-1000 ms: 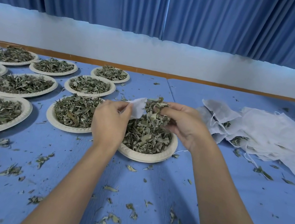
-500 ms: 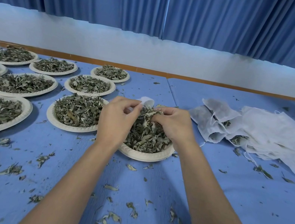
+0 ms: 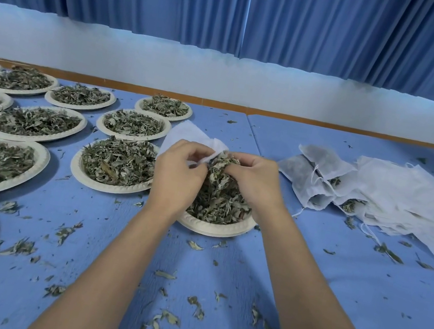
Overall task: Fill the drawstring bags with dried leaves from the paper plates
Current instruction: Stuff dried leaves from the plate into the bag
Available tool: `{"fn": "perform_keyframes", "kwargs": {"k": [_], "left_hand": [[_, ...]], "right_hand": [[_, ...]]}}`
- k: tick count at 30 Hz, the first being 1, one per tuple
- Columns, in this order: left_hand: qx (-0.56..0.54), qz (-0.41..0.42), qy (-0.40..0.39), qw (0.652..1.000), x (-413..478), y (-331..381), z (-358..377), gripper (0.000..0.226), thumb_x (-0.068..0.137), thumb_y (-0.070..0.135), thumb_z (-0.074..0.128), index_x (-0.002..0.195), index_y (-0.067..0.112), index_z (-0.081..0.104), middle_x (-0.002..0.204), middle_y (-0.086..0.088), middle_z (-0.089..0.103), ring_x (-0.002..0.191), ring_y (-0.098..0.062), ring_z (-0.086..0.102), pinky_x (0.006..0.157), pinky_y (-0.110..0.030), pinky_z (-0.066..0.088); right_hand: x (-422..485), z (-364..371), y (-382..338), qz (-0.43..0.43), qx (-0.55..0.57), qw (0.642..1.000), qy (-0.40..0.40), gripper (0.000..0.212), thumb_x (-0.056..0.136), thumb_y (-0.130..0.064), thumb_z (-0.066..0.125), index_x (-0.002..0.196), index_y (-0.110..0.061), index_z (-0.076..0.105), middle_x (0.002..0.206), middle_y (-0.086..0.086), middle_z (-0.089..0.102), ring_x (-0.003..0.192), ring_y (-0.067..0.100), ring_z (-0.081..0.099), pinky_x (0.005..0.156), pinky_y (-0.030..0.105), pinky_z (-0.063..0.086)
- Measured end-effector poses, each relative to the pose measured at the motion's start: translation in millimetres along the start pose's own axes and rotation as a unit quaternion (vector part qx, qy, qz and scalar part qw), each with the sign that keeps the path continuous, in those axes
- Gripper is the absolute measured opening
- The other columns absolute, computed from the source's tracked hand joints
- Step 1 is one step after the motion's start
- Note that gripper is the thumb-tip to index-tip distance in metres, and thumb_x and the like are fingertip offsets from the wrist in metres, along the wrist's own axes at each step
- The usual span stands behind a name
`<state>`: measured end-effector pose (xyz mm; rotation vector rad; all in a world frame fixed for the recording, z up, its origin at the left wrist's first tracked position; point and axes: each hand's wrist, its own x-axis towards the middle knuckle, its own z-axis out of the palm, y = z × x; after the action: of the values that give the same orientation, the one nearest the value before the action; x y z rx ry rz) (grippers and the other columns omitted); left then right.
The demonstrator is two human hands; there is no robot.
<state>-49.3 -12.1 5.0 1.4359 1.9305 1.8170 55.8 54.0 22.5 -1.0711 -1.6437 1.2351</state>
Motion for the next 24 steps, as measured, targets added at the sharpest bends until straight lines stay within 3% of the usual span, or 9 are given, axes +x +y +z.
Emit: {"fn": "perform_keyframes", "kwargs": {"k": [2, 5, 8, 10, 12, 14, 18, 22, 24], "left_hand": [[-0.044, -0.020, -0.014, 0.999, 1.4, 1.1, -0.9, 0.028, 0.082, -0.005, 0.060, 0.081, 0.022, 0.067, 0.090, 0.007, 0.064, 0.072, 0.016, 0.057, 0.068, -0.001, 0.040], [-0.073, -0.048, -0.077, 0.993, 0.8, 3.5, 0.8, 0.032, 0.081, -0.005, 0.063, 0.075, 0.027, 0.066, 0.084, 0.009, 0.066, 0.071, 0.010, 0.059, 0.068, -0.003, 0.042], [-0.058, -0.055, -0.131, 0.988, 2.2, 4.6, 0.7, 0.031, 0.081, -0.005, 0.060, 0.080, 0.026, 0.062, 0.084, 0.008, 0.064, 0.077, -0.004, 0.059, 0.072, -0.012, 0.046], [-0.057, -0.056, -0.182, 0.980, 2.6, 6.3, -0.5, 0.030, 0.077, -0.003, 0.061, 0.088, 0.025, 0.056, 0.090, 0.003, 0.058, 0.082, -0.012, 0.055, 0.075, -0.021, 0.045], [0.001, -0.021, -0.218, 0.976, 2.1, 6.2, 1.2, 0.037, 0.072, 0.007, 0.071, 0.094, 0.027, 0.048, 0.098, 0.005, 0.050, 0.088, -0.011, 0.051, 0.077, -0.018, 0.042], [0.092, 0.044, -0.192, 0.976, 0.7, 5.4, 5.5, 0.046, 0.067, 0.018, 0.079, 0.096, 0.026, 0.044, 0.097, 0.013, 0.043, 0.090, -0.005, 0.046, 0.076, -0.016, 0.040], [0.112, 0.075, -0.088, 0.987, 0.9, 2.1, 7.2, 0.037, 0.072, 0.011, 0.072, 0.092, 0.026, 0.046, 0.092, 0.013, 0.040, 0.086, -0.009, 0.048, 0.078, -0.036, 0.046], [0.080, 0.058, -0.047, 0.994, 2.1, -4.8, 5.0, 0.037, 0.072, 0.004, 0.073, 0.091, 0.024, 0.049, 0.101, 0.003, 0.040, 0.084, -0.007, 0.049, 0.081, -0.020, 0.043], [0.066, 0.059, -0.037, 0.995, 2.7, -6.2, 4.2, 0.035, 0.073, 0.001, 0.073, 0.091, 0.022, 0.051, 0.100, 0.003, 0.041, 0.083, -0.003, 0.047, 0.078, -0.009, 0.038]], "right_hand": [[0.3, 1.3, 3.0, -0.012, -0.033, 0.999, 0.011, 0.019, 0.078, -0.004, 0.068, 0.086, -0.019, 0.077, 0.079, 0.005, 0.074, 0.074, 0.028, 0.067, 0.074, 0.041, 0.055], [0.4, 2.7, 7.9, -0.033, -0.079, 0.996, 0.032, 0.025, 0.079, -0.001, 0.060, 0.090, -0.016, 0.077, 0.078, 0.005, 0.072, 0.062, 0.013, 0.055, 0.063, 0.034, 0.047], [-0.1, 3.7, 7.9, -0.026, -0.080, 0.995, 0.046, 0.025, 0.080, -0.001, 0.060, 0.093, -0.015, 0.077, 0.084, 0.006, 0.073, 0.068, 0.015, 0.054, 0.066, 0.036, 0.050], [0.4, 2.9, 6.0, -0.022, -0.079, 0.995, 0.050, 0.024, 0.078, -0.001, 0.059, 0.086, -0.013, 0.077, 0.072, 0.006, 0.069, 0.062, 0.015, 0.049, 0.058, 0.033, 0.043], [0.9, 2.5, 4.9, -0.019, -0.074, 0.996, 0.055, 0.020, 0.076, 0.001, 0.055, 0.079, -0.005, 0.074, 0.066, 0.018, 0.058, 0.061, 0.019, 0.041, 0.056, 0.032, 0.035], [-0.6, 4.1, 4.6, -0.013, -0.065, 0.996, 0.057, 0.018, 0.075, 0.001, 0.052, 0.080, 0.002, 0.069, 0.065, 0.021, 0.050, 0.062, 0.022, 0.037, 0.057, 0.034, 0.033], [-4.8, 10.8, 1.3, -0.025, -0.059, 0.997, 0.039, 0.012, 0.074, -0.001, 0.053, 0.073, 0.009, 0.061, 0.061, 0.014, 0.039, 0.063, 0.022, 0.031, 0.058, 0.035, 0.026], [-4.8, 12.3, -3.9, -0.033, -0.063, 0.997, -0.012, 0.017, 0.077, -0.001, 0.056, 0.060, 0.001, 0.052, 0.055, 0.008, 0.034, 0.061, 0.020, 0.030, 0.059, 0.034, 0.025], [-4.0, 8.0, -6.5, -0.023, -0.065, 0.996, -0.056, 0.015, 0.081, -0.002, 0.056, 0.066, -0.001, 0.059, 0.059, 0.007, 0.043, 0.062, 0.020, 0.038, 0.061, 0.036, 0.035]]}}
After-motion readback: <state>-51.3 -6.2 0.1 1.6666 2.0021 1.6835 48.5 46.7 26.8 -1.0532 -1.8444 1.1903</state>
